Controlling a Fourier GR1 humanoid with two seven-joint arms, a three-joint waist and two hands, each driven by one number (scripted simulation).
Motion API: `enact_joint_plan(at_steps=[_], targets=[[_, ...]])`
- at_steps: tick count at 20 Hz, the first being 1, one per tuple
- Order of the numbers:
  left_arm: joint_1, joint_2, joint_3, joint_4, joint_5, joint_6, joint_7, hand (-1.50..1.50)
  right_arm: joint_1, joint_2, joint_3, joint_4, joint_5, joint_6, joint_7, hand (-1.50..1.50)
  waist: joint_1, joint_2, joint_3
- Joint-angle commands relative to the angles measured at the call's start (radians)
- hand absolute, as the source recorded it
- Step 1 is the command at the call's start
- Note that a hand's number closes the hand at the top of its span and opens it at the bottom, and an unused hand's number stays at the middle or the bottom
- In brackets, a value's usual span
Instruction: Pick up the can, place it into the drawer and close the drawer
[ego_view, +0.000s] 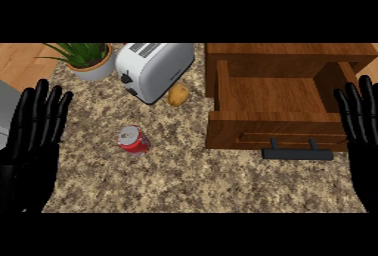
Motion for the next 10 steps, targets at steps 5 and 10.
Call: enact_joint_plan(at_steps=[5, 10], targets=[[0.097, -0.069, -0.084, -0.089, -0.321, 0.387, 0.075, -1.5, 0.015, 0.006, -0.031, -0.018, -0.028, -0.007, 0.019, -1.5, -0.015, 0.011, -0.002], [0.196, -0.071, -0.082, 0.003, -0.277, 0.661, 0.318, -1.5, 0.083, 0.025, -0.074, 0.053, -0.011, -0.077, 0.156, -1.5, -0.021, 0.018, -0.002]])
